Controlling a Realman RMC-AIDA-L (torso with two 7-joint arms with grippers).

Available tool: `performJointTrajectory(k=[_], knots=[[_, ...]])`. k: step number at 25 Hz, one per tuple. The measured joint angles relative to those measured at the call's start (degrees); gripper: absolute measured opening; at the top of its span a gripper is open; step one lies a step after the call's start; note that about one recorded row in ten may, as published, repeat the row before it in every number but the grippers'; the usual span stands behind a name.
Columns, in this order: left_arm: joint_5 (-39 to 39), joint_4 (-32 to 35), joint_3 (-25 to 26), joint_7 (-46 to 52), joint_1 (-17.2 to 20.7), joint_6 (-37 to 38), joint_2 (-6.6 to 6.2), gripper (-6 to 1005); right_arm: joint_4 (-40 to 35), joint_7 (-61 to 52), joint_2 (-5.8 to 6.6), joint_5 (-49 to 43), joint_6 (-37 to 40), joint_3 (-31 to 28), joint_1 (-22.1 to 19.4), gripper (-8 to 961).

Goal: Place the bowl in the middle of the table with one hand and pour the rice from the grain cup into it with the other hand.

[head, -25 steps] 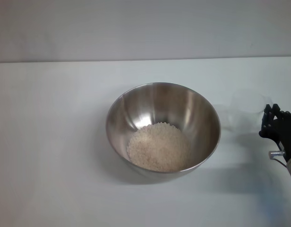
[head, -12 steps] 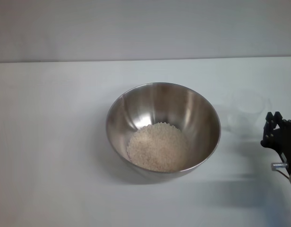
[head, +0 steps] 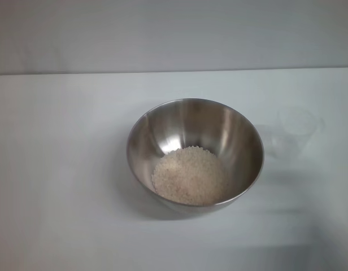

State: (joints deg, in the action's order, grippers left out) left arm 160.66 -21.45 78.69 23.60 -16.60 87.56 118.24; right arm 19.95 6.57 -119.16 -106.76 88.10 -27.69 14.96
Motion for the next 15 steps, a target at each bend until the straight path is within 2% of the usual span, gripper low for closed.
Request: performJointTrajectory(k=[4,5,7,10,13,15], knots=[[0.0,0.1,-0.4,-1.1,0.0,-0.8,0.05,769,-4.5,-5.3,0.08,0.2,4.9,-1.4,3.6,209],[0.0,0.2,-0.7,-1.7,0.0,-1.3,0.07,770,-7.1,-8.4,0.12,0.2,6.8,-2.0,5.7,213],[0.0,0.2,-1.1,-4.3,-0.2,-5.2,0.07,771,-8.3,-9.6,0.15,0.2,7.5,-2.1,6.6,220],[0.0,0.2,-1.1,-4.3,-0.2,-5.2,0.07,772,-10.1,-10.8,0.16,0.3,8.8,-3.0,8.7,231],[0.0,0.2,-1.0,-5.0,-0.2,-6.2,0.04,774,-10.5,-10.9,0.16,0.3,9.0,-3.9,9.2,329],[-0.4,0.2,-1.1,-9.7,-0.2,-6.6,0.32,788,-10.7,-11.0,0.16,0.4,9.0,-5.0,9.5,394]])
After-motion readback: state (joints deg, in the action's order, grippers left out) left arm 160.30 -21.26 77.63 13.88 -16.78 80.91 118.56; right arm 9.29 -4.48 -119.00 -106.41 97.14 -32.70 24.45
